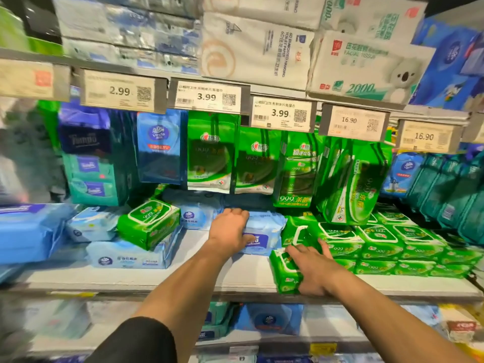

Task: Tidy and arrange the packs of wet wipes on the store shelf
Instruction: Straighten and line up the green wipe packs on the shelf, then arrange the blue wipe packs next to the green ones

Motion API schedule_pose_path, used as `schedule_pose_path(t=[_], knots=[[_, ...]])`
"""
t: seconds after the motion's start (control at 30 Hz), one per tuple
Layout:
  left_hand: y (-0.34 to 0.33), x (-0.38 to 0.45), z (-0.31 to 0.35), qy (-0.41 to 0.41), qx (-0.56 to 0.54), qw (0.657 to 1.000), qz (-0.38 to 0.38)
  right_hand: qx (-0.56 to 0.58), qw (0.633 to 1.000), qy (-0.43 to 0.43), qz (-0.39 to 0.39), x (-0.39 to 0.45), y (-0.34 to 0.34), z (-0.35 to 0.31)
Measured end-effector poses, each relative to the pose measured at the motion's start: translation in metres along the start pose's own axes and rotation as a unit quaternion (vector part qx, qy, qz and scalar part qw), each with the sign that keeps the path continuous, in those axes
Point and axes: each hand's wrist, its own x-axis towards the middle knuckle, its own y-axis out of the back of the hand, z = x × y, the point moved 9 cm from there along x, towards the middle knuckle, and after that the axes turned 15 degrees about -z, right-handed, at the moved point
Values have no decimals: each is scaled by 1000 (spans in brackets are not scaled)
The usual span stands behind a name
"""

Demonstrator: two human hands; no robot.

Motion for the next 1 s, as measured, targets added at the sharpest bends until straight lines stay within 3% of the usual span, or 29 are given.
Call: schedule_pose_path(t=[0.23,0.4,0.57,0.67,0.87,1.0], knots=[[-2,1,1,11,-13,1000,2,6,1000,-7,-13,4,-2,0],[-1,-24,-10,-43,-58,996,43,-11,997,-54,-57,4,11,-9],[2,-73,-55,-121,-34,991,41,-27,998,-57,-16,8,43,-54],[16,-101,-86,-121,-22,991,45,-31,998,-50,-6,20,55,-91],[42,-143,-104,-158,-50,981,98,44,992,72,97,30,95,-173],[68,-167,-123,-119,-20,983,135,67,973,174,136,40,125,-214]])
